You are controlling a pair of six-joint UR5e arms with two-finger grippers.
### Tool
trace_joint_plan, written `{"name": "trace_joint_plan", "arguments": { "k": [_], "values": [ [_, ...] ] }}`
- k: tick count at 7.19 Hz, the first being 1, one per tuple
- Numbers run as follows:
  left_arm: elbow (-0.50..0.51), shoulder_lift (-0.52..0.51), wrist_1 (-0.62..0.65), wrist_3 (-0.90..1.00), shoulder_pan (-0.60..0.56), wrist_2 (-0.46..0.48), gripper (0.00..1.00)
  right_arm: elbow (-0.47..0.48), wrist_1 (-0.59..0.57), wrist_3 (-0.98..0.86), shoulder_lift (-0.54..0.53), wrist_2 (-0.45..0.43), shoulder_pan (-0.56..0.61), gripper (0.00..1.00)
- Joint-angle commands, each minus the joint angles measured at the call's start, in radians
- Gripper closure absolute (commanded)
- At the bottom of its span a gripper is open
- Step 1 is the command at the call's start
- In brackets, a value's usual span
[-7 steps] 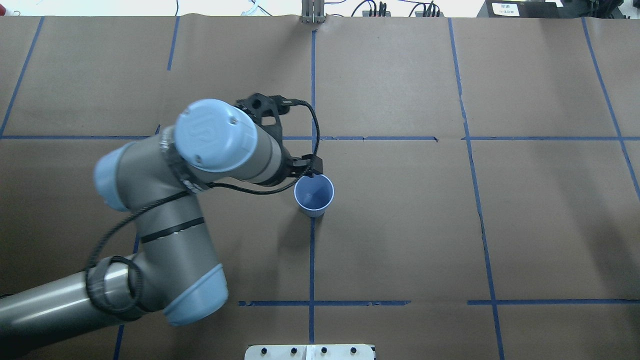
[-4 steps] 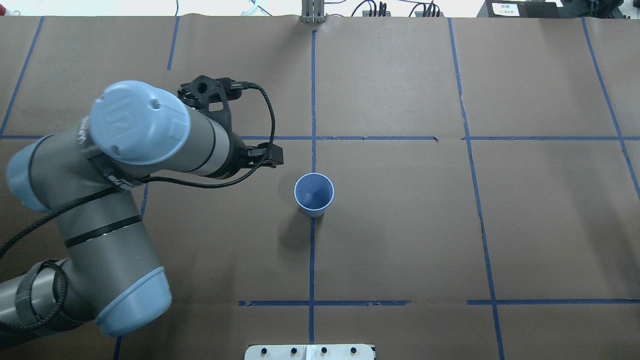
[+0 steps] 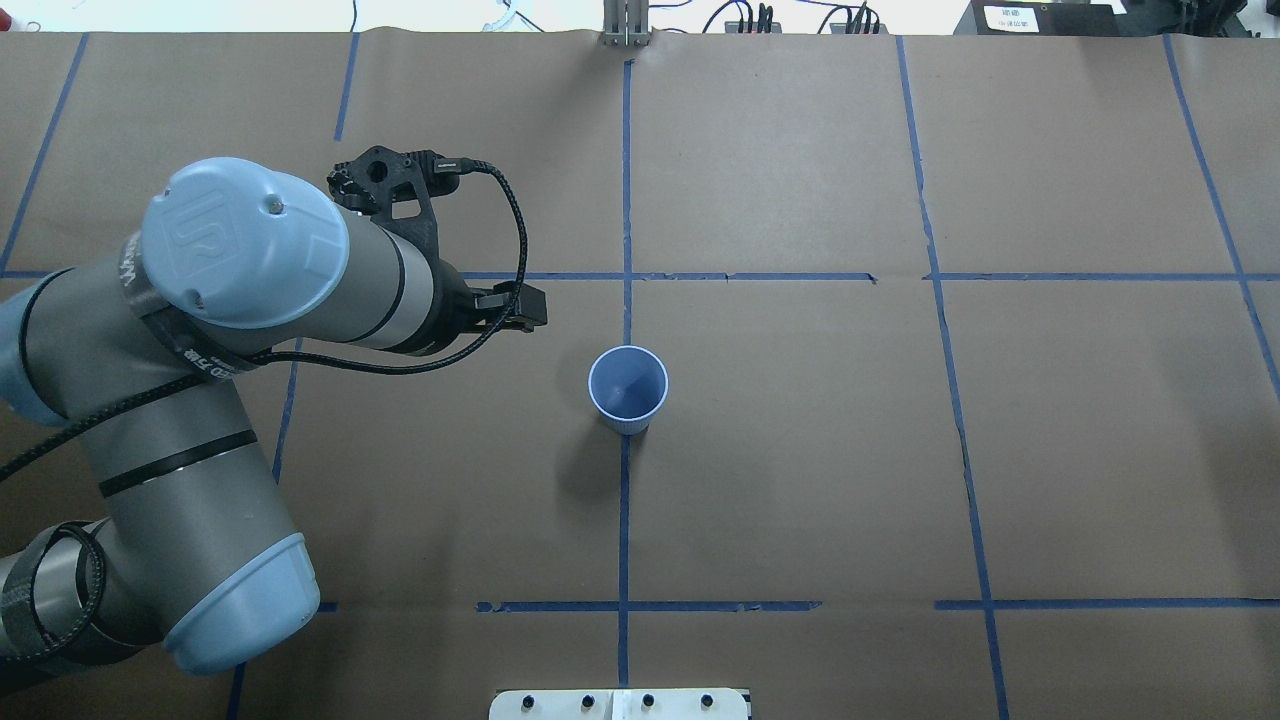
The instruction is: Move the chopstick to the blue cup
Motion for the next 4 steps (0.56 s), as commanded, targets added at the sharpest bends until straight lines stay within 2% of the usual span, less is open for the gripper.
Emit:
{"name": "trace_joint_plan", "arguments": {
  "k": [1,3,4],
  "values": [
    [0.0,0.002,0.0,-0.002,0.0,0.0,0.0,-0.057,0.115,-0.059,-0.055,-0.002,0.01,0.03],
    [0.001,0.002,0.0,-0.005,0.0,0.0,0.0,-0.15,0.194,-0.047,-0.046,0.007,0.008,0.04],
    [0.0,0.002,0.0,-0.006,0.0,0.0,0.0,-0.157,0.197,-0.045,-0.054,0.02,0.01,0.06]
  ]
}}
